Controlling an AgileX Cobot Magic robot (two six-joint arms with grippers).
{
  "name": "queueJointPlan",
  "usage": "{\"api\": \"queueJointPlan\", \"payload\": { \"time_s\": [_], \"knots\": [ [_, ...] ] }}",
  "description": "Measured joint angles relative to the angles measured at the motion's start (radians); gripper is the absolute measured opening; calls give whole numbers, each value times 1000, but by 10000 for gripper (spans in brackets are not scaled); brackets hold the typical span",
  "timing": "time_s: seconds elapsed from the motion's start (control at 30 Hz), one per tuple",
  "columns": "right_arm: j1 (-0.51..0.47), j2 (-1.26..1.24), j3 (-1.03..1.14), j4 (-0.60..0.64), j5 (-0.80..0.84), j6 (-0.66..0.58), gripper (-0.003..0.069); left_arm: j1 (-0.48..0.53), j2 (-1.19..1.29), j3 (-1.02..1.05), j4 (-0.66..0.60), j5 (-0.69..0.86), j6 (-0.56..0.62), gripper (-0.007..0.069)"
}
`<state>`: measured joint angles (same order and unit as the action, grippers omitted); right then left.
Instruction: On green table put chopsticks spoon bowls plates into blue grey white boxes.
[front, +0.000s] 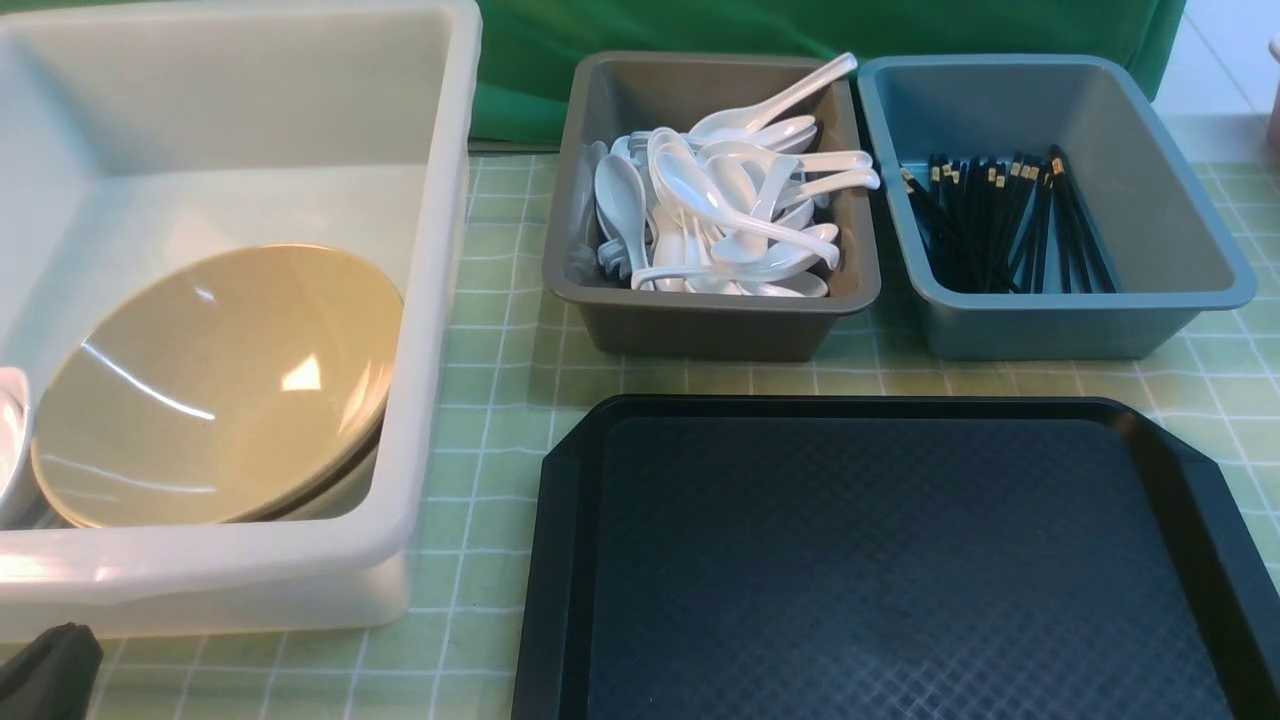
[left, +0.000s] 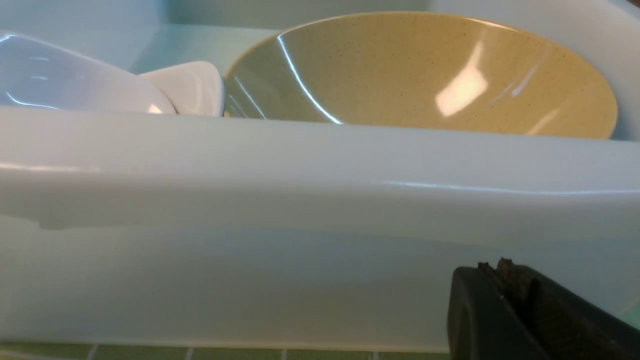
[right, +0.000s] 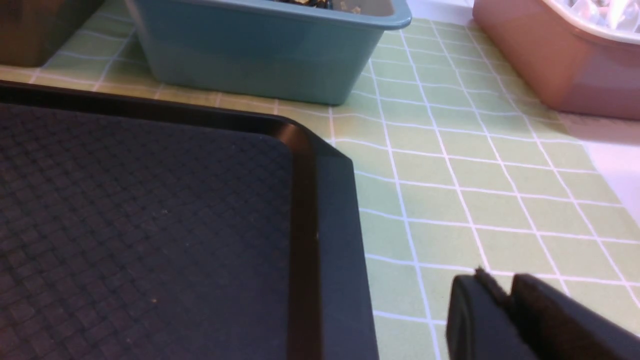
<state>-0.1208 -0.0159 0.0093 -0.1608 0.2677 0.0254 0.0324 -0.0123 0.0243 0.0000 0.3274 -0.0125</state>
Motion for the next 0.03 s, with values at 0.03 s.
{"api": "queueJointPlan", "payload": {
  "time_s": [0.03],
  "knots": [
    [0,0,0,0,0,0,100,0,0,0,0,0,-1,-1]
  ]
}}
